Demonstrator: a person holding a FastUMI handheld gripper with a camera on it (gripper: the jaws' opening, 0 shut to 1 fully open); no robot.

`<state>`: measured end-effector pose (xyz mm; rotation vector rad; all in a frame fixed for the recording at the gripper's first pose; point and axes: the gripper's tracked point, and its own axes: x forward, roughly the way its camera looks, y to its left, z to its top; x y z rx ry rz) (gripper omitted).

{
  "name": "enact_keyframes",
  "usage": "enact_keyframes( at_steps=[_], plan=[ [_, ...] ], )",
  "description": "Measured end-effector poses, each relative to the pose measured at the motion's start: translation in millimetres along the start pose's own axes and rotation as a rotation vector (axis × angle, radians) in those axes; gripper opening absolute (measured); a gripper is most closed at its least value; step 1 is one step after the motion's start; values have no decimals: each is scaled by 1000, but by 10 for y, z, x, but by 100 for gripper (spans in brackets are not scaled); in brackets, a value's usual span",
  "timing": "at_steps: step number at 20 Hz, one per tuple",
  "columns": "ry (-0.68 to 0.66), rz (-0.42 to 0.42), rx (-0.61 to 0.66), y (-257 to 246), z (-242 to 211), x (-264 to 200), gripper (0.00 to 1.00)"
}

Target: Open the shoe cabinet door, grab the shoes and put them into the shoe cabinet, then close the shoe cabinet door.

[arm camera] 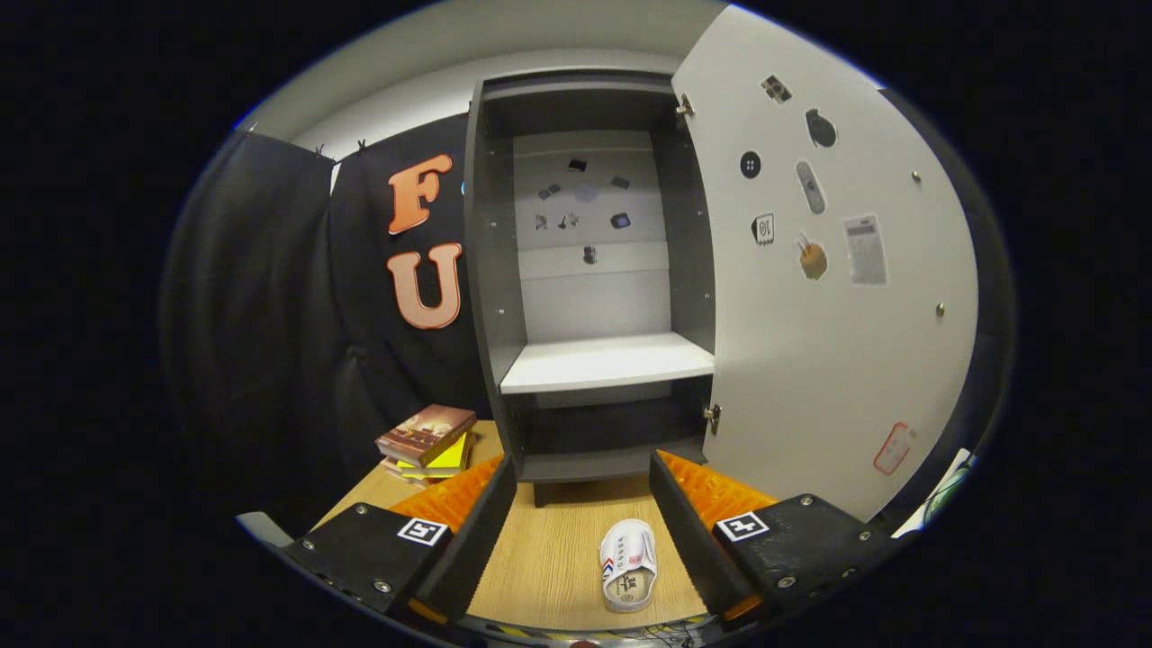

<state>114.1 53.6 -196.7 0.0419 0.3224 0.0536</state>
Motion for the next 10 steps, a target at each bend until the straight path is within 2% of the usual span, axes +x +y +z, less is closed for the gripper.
enact_keyframes(
  at_steps=[10],
  plan=[
    [250,-2,40,-72,-1253,533,93]
  ],
)
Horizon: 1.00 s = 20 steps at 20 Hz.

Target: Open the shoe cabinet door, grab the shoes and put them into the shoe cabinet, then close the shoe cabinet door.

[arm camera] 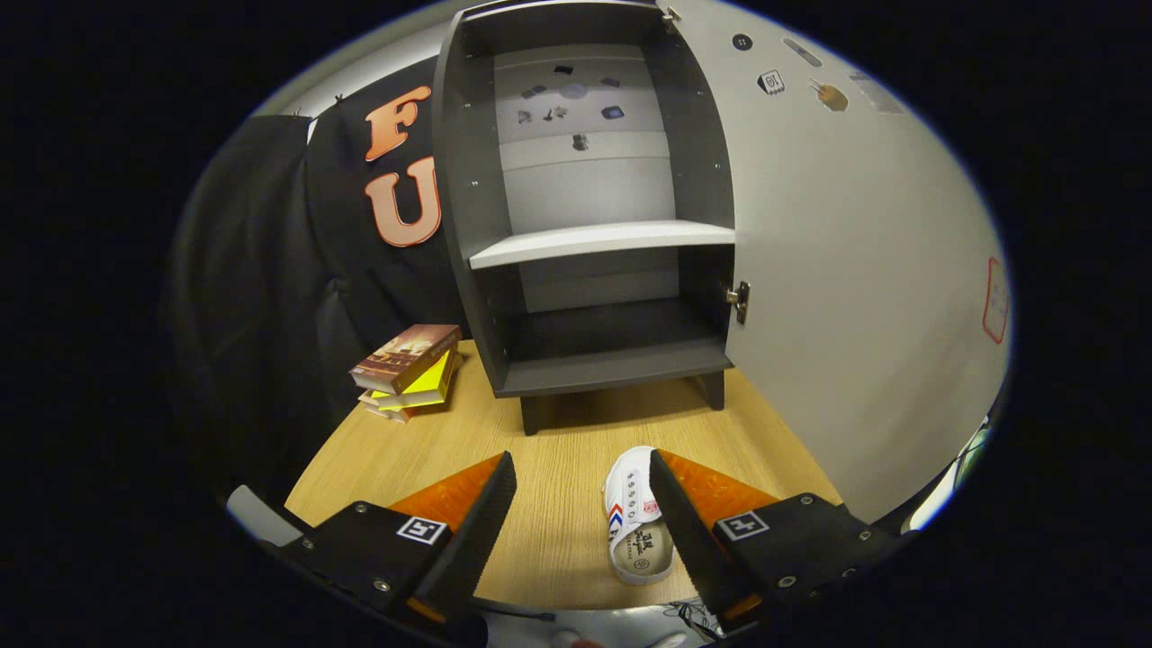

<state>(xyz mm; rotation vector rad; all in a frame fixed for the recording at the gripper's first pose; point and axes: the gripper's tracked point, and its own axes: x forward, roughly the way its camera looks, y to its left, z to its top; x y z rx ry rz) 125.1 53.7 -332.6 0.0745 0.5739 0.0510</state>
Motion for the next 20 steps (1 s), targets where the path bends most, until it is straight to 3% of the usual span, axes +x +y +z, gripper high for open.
enact_keyframes(
  at_steps=[8,17,20],
  plan=[
    [182,-7,52,-154,-851,519,94],
    [313,-16,107,-261,-1440,796,92],
    [335,-25,98,-299,-1512,890,74]
  ],
)
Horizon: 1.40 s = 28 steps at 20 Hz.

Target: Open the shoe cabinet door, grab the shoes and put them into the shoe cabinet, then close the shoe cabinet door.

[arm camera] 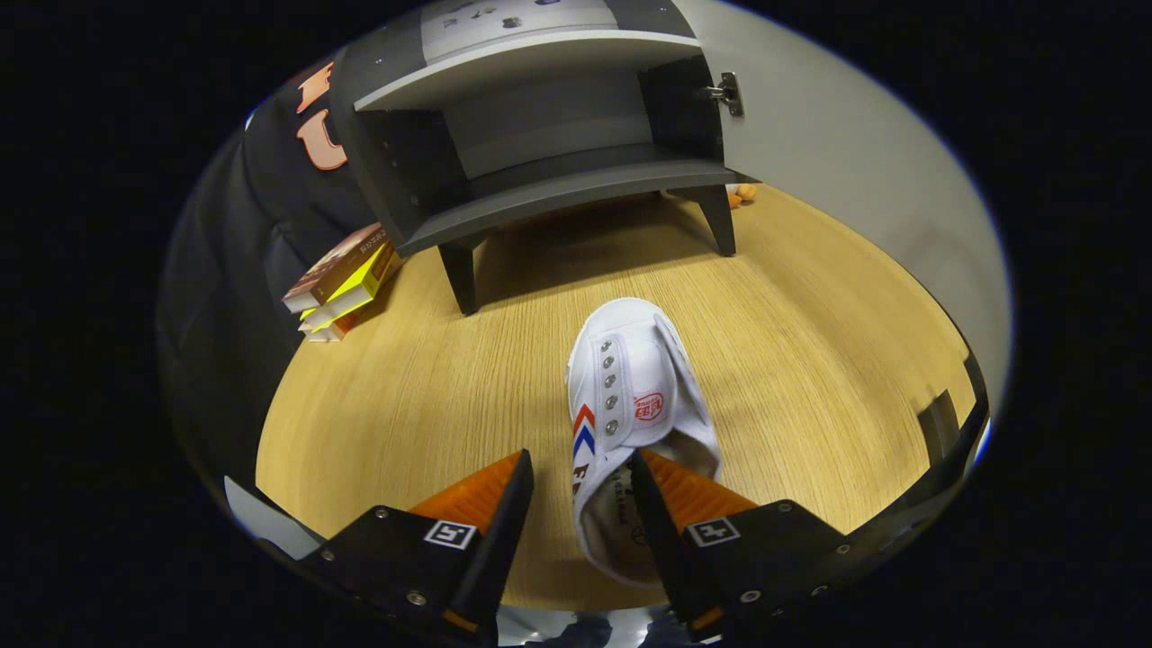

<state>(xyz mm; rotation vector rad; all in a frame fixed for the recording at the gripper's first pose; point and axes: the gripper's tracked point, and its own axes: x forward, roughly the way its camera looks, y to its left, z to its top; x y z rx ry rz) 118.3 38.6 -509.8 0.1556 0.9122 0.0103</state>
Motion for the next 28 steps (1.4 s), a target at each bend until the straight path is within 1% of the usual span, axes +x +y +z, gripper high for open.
enact_keyframes(
  at_steps=[4,6,7,8,10,13,16,20,28],
  plan=[
    [31,-2,20,-31,-43,92,39],
    [29,18,23,-1,-42,91,20],
    [27,16,12,-4,-35,90,15],
    [24,7,2,-5,-26,91,6],
    [28,4,-6,-3,-30,84,0],
    [32,-4,3,-14,15,67,0],
    [-16,-5,-16,17,239,-73,0],
    [-81,4,-31,83,637,-365,0],
    [-306,7,-75,341,1627,-1208,0]
  ],
)
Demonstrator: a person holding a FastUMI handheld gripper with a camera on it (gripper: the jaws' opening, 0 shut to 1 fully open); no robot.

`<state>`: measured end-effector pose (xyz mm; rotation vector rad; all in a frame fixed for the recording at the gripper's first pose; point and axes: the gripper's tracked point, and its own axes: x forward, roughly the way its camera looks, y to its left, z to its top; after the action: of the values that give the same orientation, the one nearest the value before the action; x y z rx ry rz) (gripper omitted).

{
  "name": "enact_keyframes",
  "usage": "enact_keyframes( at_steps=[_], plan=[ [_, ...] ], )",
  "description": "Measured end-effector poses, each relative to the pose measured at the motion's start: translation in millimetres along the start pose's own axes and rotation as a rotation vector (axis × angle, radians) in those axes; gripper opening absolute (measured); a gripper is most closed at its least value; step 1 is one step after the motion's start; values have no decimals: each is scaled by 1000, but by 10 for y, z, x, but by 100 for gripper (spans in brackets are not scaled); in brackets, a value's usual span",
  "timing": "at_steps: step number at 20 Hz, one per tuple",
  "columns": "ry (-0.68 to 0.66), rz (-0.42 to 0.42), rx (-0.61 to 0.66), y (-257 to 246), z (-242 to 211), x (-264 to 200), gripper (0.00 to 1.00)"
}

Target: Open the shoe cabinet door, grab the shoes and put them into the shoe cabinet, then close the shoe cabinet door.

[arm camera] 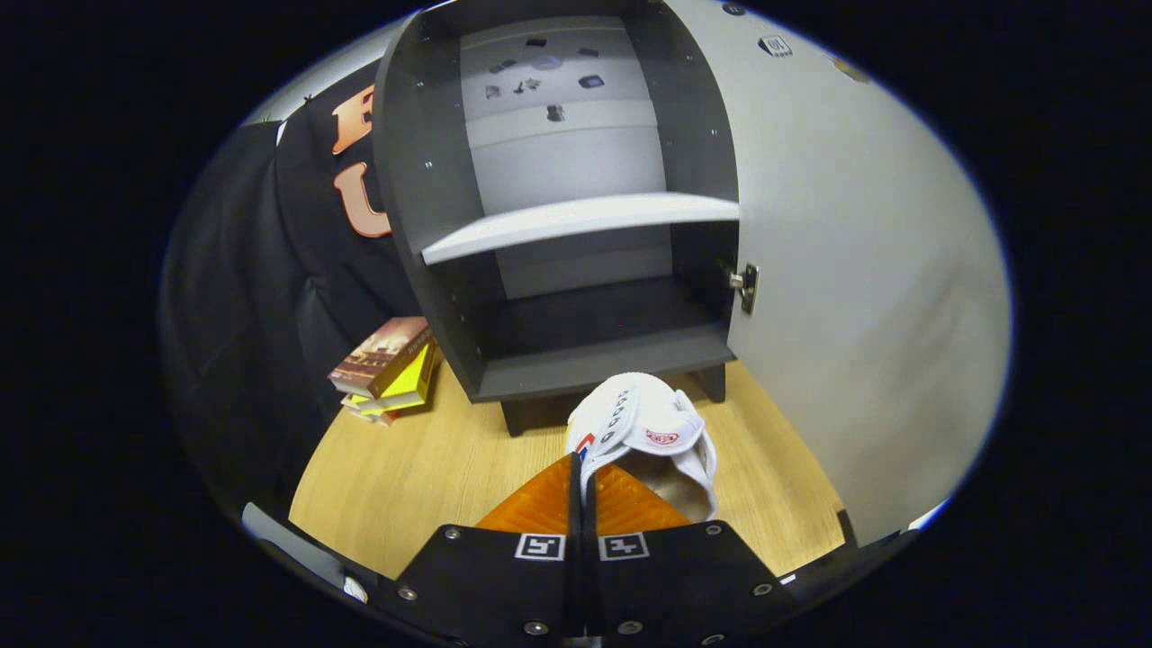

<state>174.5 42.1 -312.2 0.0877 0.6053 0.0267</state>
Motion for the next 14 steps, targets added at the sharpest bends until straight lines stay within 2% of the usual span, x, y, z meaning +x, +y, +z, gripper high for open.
enact_keyframes(
  at_steps=[9,14],
  plan=[
    [-215,-27,-32,240,1174,-342,0],
    [-301,-5,-80,347,1765,-282,0]
  ],
)
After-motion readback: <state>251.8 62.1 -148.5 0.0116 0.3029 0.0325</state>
